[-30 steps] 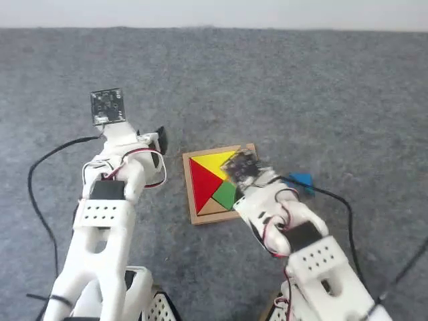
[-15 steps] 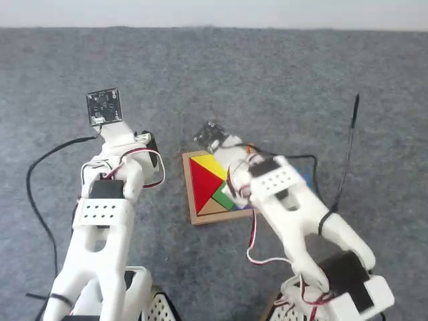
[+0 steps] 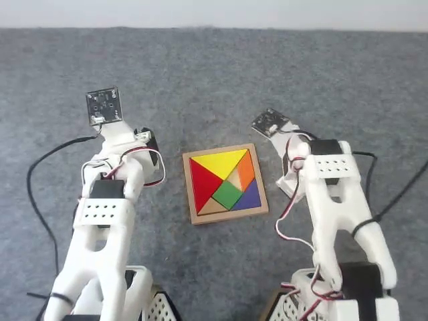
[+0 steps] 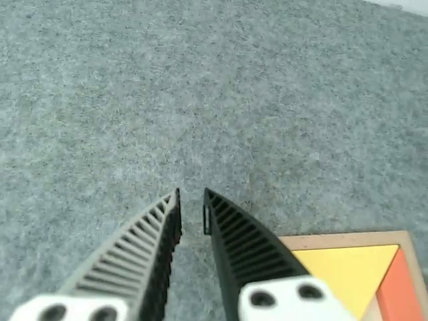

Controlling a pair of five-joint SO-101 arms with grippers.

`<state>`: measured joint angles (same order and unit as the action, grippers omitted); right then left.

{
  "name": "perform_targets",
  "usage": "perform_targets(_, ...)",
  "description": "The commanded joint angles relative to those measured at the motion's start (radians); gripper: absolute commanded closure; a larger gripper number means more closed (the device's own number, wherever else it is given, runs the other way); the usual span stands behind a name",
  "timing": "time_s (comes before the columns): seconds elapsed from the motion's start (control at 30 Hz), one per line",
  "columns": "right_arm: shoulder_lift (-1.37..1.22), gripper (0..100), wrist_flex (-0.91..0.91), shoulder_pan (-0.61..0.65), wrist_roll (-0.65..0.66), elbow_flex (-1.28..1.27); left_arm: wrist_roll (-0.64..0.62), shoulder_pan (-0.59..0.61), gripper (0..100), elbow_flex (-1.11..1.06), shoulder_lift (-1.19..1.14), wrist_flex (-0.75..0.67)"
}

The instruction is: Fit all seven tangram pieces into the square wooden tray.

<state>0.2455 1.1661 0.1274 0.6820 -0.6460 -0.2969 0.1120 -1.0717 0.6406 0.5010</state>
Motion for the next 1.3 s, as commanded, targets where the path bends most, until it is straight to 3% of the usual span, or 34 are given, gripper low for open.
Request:
perform_targets(0.0, -0.015, 75.7, -0.059, -0.041, 0.028, -0.021, -0.009, 0.003, 95, 0.027, 0.0, -0.028)
perform_targets(0.13, -0.042, 75.7, -0.114, -0.097, 0.038, -0.032, -0.008, 0.003, 95, 0.025, 0.0, -0.028)
perform_targets(0.5, -0.176, 75.7, -0.232, -0.211, 0.376, -0.043, -0.008, 0.002, 95, 0.025, 0.0, -0.028)
perform_targets(0.73, -0.2, 75.7, -0.334, -0.214, 0.422, -0.041, -0.008, -0.003, 95, 0.025, 0.0, -0.028)
perform_targets(1.03, -0.2, 75.7, -0.59, -0.254, 0.397, -0.041, -0.006, -0.003, 95, 0.025, 0.0, -0.028)
perform_targets(1.17, -0.2, 75.7, -0.722, -0.295, 0.264, -0.041, -0.006, -0.003, 95, 0.025, 0.0, -0.028)
perform_targets(1.27, -0.189, 75.7, -0.719, -0.291, 0.104, -0.041, -0.006, -0.003, 95, 0.025, 0.0, -0.028)
